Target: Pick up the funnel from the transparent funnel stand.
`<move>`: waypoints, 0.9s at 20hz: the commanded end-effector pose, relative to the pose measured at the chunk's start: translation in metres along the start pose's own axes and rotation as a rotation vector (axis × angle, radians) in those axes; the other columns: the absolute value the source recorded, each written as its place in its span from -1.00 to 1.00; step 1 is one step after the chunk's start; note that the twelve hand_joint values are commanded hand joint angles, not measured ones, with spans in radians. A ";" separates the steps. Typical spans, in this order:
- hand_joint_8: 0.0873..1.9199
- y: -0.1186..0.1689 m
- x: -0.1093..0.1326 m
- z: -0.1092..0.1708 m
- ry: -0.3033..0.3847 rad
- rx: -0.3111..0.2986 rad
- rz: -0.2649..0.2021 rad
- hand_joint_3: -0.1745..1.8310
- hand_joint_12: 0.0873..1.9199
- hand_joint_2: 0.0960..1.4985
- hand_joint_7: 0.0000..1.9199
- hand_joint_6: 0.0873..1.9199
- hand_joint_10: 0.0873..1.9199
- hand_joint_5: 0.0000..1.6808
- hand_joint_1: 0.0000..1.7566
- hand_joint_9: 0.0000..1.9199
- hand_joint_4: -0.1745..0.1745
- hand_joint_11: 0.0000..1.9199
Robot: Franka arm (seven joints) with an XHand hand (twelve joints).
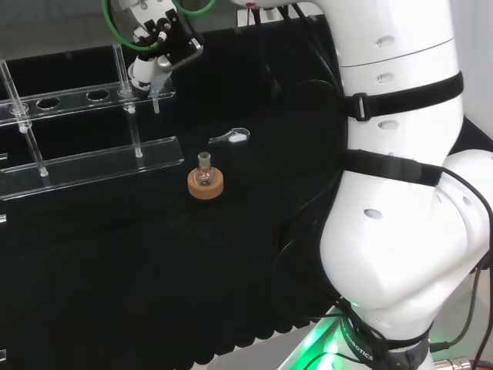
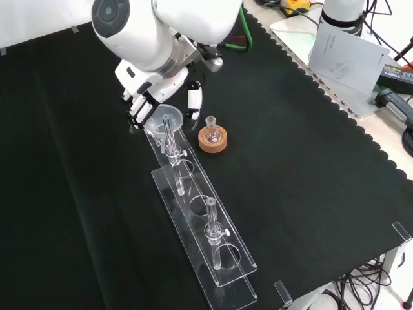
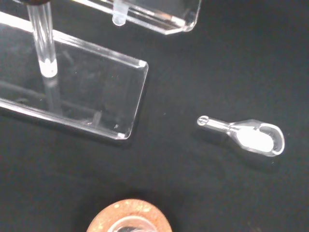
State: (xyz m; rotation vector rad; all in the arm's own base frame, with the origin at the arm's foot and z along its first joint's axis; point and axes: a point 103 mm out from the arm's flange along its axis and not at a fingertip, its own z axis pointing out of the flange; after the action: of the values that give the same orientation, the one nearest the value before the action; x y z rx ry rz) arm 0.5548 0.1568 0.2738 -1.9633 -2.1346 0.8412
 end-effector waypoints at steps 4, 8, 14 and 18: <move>-0.26 -0.021 -0.010 -0.025 -0.031 -0.115 0.051 -0.44 0.38 0.00 -0.53 -1.00 -0.36 -0.45 -0.25 -0.07 -0.31 -0.56; -0.26 -0.038 -0.016 -0.037 -0.033 -0.118 0.067 -0.43 0.37 0.01 -0.51 -1.00 -0.35 -0.44 -0.24 -0.05 -0.32 -0.55; -0.26 -0.079 -0.026 -0.050 -0.030 -0.085 0.132 -0.42 0.36 0.01 -0.50 -1.00 -0.35 -0.44 -0.25 -0.03 -0.32 -0.54; -0.26 -0.112 -0.029 -0.054 -0.023 -0.090 0.154 -0.41 0.36 0.01 -0.50 -1.00 -0.34 -0.44 -0.25 -0.03 -0.33 -0.54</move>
State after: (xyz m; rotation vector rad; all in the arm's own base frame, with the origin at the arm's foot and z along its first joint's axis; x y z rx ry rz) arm 0.5229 0.1495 0.3531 -2.1462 -2.1444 0.7900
